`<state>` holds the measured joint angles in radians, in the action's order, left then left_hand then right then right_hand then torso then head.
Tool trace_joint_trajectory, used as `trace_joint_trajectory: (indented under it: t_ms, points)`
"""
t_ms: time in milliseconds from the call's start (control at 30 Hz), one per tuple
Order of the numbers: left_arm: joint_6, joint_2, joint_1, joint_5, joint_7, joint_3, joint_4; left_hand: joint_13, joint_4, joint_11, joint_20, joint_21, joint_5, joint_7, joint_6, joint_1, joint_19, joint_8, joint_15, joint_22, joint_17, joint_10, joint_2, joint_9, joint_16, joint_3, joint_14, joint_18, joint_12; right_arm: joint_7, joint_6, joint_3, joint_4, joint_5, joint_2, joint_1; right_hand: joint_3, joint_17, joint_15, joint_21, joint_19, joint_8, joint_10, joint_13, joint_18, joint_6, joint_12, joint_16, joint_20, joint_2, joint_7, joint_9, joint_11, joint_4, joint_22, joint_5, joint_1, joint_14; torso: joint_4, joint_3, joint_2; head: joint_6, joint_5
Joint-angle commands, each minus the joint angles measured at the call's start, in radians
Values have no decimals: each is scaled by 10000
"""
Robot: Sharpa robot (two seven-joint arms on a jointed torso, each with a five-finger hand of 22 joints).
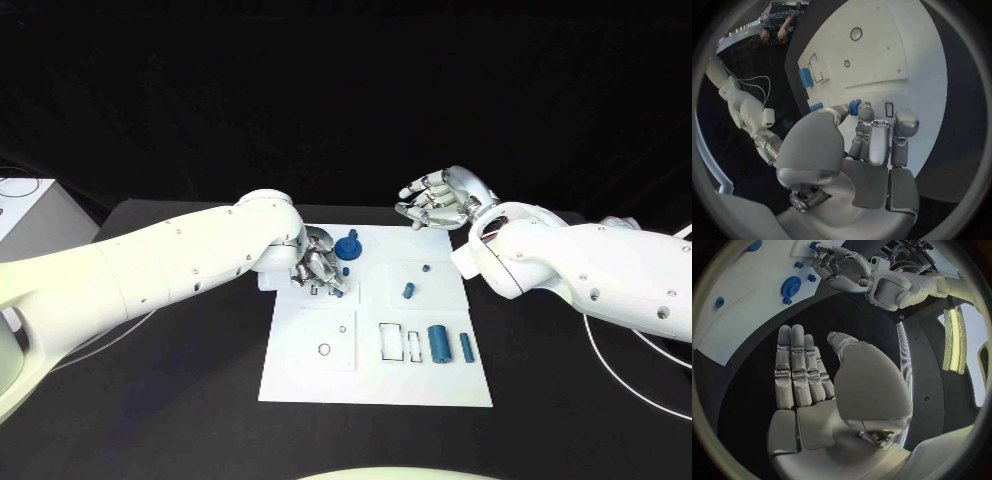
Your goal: Assemble the parts on the task board
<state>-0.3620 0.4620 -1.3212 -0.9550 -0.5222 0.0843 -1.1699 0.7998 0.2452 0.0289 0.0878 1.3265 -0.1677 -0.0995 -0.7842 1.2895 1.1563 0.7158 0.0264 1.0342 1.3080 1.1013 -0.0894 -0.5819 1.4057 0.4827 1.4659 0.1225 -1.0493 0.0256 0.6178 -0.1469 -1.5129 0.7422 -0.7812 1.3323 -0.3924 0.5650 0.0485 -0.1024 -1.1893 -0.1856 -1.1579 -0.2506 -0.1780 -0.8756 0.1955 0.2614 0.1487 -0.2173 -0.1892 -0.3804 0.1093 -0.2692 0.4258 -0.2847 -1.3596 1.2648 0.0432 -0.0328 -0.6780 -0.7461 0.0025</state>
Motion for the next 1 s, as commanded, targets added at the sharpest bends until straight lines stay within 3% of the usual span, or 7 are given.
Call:
trace_joint_trajectory:
  t_ms: [33, 133, 367, 567, 700, 733, 1000]
  points:
    - [-41, -20, 11, 240, 96, 14, -17, -46, -587, -58, -75, 108, -94, -4, 102, 475, 71, 161, 114, 100, 219, 48, -93, -285, 93, 1373, 52, -76, 83, 5, -139, 2, -4, 92, 9, -5, -55, -22, 51, 61, 22, -30, -3, 48, -34, 42, -70, -76, 103, -29, -75, 15, 101, 5, -49, -77, 100, -38, -12, 3, 3, 11, 13]
    - [113, -1, 11, 432, 134, 15, -33, -37, -1069, -48, -81, 195, -103, -15, 138, -115, 91, 420, 76, 186, 279, 224, -461, -672, 140, 2856, 90, -83, 65, 18, -155, 2, 0, 117, 10, -5, -75, -29, 61, 98, 31, -28, -1, 112, -36, 51, -83, -130, 116, -34, -84, 21, 110, 21, -113, -188, 107, -51, -13, -3, 2, 24, 11]
    - [615, 107, 11, 897, 123, 15, -147, 392, -1743, -136, -147, 532, -367, 80, 23, -884, 562, 648, 156, 773, 605, 686, -675, -1079, 375, 3824, 291, -196, -294, -22, -220, 2, 7, 59, 4, -7, -41, -32, 82, 148, 27, -35, -16, 204, -38, 49, -85, -201, 141, -11, -95, 27, 125, -48, -214, -96, 256, -48, 1, 15, 4, 33, 3]
    - [1077, 362, 6, 1111, 140, 12, -440, 861, -2143, -250, -257, 790, -1374, 198, -198, -1518, 938, 802, 273, 1223, 969, 1153, -850, -1366, 621, 4259, 494, -285, -665, -19, -262, 2, 11, 26, -21, -8, -40, -35, 88, 161, 35, -34, -2, 222, -36, 55, -93, -220, 147, -6, -97, 29, 130, -50, -234, -87, 268, -62, 18, 1, 16, 46, 0]
    - [1489, 599, 1, 1207, 139, 3, -693, 1200, -2447, -372, -380, 1016, -2697, 321, -473, -1966, 1290, 884, 393, 1643, 1279, 1513, -1019, -1535, 820, 4439, 640, -369, -915, -14, -265, 1, 5, -47, -60, -8, -39, -37, 94, 174, 44, -32, 11, 238, -35, 60, -99, -238, 152, -5, -99, 31, 134, -48, -252, -86, 274, -75, 27, 13, 9, 41, 9]
    - [1559, 648, 0, 1225, 138, 2, -745, 1296, -2510, -399, -405, 1055, -2873, 345, -524, -2042, 1351, 886, 417, 1716, 1324, 1602, -1041, -1559, 847, 4454, 658, -384, -982, -15, -265, 1, 4, -70, -69, -8, -38, -38, 97, 182, 50, -31, 18, 247, -34, 62, -103, -247, 155, -6, -101, 32, 137, -46, -262, -85, 276, -84, 24, 16, 6, 44, 9]
    - [2352, 1034, 1, 986, 250, 32, -1187, 1619, -2717, -488, -492, 1208, -3477, 437, -726, -2288, 1611, 888, 501, 2042, 1467, 1895, -1131, -1652, 939, 4456, 716, -454, -1200, -125, -255, 1, 1, -286, -161, -7, -45, -74, 174, 333, 213, -42, 116, 404, -24, 65, -154, -456, 226, 3, -137, 43, 188, 0, -458, -113, 290, -308, 39, 27, 11, 25, 61]
